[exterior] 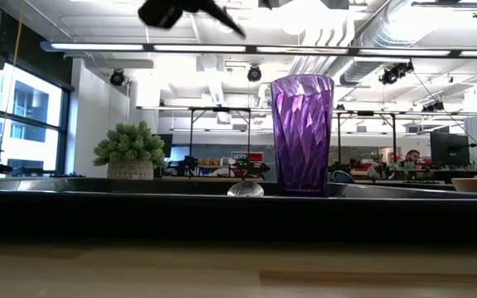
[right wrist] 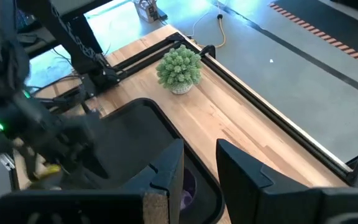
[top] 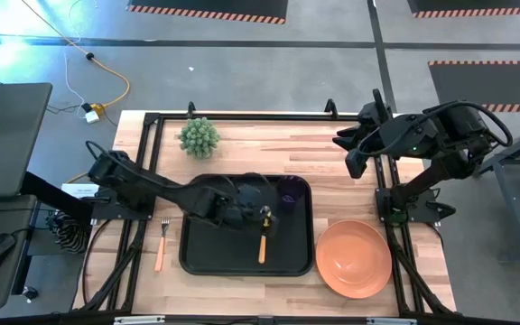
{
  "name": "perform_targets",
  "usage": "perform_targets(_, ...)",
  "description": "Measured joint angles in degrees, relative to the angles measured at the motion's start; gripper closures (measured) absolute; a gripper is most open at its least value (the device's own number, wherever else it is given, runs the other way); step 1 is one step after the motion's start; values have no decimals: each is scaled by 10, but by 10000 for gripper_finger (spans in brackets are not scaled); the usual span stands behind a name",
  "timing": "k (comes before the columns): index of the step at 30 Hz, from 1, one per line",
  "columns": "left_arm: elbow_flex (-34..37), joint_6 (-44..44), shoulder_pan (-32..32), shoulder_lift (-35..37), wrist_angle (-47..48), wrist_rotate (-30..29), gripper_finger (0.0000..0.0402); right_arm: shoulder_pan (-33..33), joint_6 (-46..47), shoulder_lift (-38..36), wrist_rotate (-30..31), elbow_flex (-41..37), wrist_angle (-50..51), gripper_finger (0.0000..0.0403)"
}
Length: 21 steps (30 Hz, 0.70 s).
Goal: Pick and place plate/cup/fork/spoon on tray
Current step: Put the orange yellow on the left side of the black tray
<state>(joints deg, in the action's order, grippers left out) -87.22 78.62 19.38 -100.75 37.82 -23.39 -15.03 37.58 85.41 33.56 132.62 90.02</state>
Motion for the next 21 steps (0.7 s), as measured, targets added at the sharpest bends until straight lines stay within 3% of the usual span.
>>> perform_targets(21,1,59,-17,-123,19,79,239,0,-3,0,4,0,0,316)
